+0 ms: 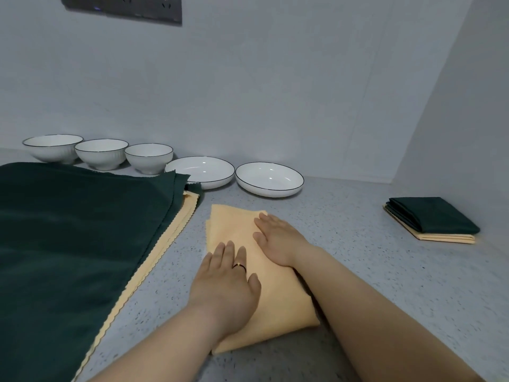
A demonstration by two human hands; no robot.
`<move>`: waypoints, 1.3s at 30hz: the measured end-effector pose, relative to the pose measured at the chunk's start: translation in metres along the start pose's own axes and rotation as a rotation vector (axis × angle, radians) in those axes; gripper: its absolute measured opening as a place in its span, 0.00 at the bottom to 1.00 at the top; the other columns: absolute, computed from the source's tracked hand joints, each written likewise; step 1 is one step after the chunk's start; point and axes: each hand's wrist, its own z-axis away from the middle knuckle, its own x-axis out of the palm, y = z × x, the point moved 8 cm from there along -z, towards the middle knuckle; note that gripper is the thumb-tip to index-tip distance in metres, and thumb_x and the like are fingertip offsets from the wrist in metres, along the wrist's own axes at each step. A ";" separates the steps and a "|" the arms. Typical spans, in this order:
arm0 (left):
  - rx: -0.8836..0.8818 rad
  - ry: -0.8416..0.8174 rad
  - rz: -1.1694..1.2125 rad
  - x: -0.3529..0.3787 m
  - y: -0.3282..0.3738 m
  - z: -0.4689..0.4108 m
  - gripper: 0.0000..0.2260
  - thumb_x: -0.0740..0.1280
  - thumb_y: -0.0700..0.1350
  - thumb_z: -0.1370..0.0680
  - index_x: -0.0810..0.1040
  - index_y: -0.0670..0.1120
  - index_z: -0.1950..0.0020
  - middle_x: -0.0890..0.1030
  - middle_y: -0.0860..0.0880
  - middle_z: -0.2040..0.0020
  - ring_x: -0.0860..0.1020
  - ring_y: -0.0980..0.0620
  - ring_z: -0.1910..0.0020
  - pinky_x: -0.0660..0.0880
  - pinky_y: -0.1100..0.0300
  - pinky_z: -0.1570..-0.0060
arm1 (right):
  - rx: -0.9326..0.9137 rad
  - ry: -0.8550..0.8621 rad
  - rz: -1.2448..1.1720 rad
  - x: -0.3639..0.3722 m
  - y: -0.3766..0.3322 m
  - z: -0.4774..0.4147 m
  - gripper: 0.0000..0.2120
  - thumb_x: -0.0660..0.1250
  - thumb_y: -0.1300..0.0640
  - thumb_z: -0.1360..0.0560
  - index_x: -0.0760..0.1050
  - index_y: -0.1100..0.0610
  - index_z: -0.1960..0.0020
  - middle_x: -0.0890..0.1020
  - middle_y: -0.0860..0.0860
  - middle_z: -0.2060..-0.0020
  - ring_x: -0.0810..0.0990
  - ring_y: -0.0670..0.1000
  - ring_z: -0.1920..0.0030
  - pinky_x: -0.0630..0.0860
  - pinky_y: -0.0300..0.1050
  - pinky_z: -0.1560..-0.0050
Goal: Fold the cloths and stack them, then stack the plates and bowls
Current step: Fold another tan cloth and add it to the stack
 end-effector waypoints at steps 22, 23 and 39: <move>0.088 -0.057 0.014 -0.002 0.007 0.006 0.25 0.42 0.52 0.18 0.40 0.45 0.24 0.39 0.46 0.23 0.39 0.50 0.24 0.39 0.56 0.27 | -0.061 -0.097 -0.019 0.020 -0.019 0.123 0.38 0.41 0.35 0.26 0.40 0.56 0.24 0.40 0.49 0.24 0.38 0.45 0.25 0.36 0.37 0.30; 0.109 -0.058 0.012 -0.002 0.009 0.008 0.25 0.42 0.52 0.18 0.40 0.45 0.24 0.40 0.46 0.23 0.39 0.50 0.24 0.39 0.56 0.27 | -0.071 -0.102 -0.021 0.019 -0.022 0.135 0.46 0.36 0.29 0.35 0.39 0.55 0.24 0.39 0.48 0.25 0.37 0.44 0.25 0.35 0.36 0.31; 0.418 -0.084 0.199 0.000 0.015 0.087 0.25 0.51 0.55 0.19 0.50 0.52 0.24 0.45 0.55 0.23 0.43 0.58 0.25 0.40 0.65 0.29 | -0.249 0.222 0.080 0.012 -0.036 0.228 0.28 0.56 0.41 0.36 0.78 0.52 0.43 0.80 0.50 0.41 0.79 0.44 0.41 0.64 0.48 0.33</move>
